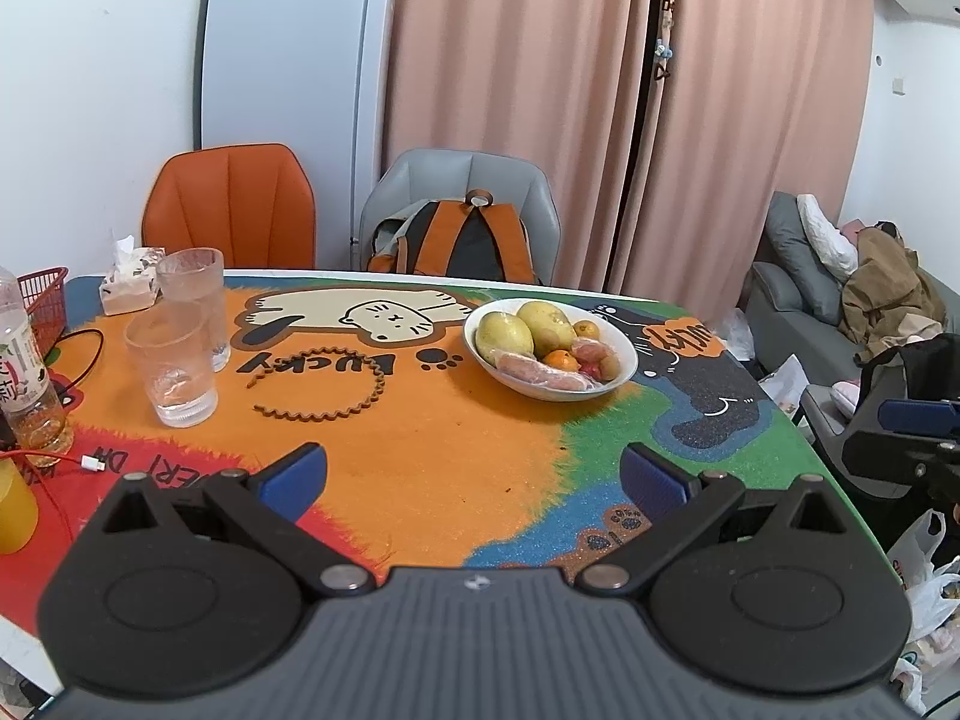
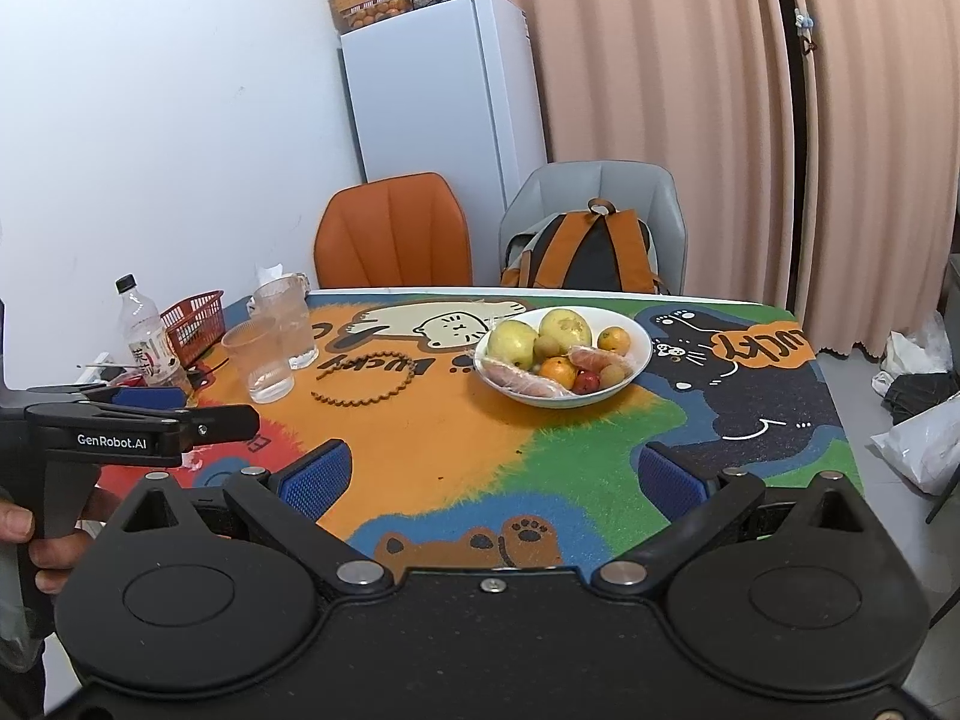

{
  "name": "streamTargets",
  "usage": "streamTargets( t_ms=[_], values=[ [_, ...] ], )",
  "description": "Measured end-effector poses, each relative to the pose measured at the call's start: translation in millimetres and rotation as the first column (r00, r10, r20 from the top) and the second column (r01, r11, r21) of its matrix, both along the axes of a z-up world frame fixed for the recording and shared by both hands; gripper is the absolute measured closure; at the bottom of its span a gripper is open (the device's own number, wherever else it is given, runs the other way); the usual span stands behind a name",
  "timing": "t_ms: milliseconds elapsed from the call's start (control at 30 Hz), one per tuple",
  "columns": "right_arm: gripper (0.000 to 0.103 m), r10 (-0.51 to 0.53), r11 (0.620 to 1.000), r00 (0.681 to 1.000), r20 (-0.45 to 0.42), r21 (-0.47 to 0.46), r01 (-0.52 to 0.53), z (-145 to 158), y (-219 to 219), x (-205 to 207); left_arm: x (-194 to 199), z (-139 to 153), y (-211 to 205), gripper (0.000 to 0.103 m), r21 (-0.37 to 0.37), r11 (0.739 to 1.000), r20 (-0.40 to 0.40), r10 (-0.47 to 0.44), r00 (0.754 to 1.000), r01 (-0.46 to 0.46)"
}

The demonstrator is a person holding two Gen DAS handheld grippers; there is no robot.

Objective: Organize fruits

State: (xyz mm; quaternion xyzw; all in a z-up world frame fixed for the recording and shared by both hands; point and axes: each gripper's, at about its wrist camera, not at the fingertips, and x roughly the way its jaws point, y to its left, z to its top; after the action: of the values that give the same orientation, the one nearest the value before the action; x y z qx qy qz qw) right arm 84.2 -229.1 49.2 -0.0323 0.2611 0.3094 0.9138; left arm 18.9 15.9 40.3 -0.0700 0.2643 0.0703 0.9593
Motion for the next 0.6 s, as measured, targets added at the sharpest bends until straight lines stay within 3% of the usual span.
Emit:
streamTargets(
  t_ms=[600],
  values=[
    [0.0, -0.011, 1.0, 1.0, 0.006, 0.006, 0.011, 0.8, -2.7, 0.8, -1.8, 1.4, 5.1, 0.0, -0.005, 1.0, 0.004, 0.015, 1.0, -0.015]
  ],
)
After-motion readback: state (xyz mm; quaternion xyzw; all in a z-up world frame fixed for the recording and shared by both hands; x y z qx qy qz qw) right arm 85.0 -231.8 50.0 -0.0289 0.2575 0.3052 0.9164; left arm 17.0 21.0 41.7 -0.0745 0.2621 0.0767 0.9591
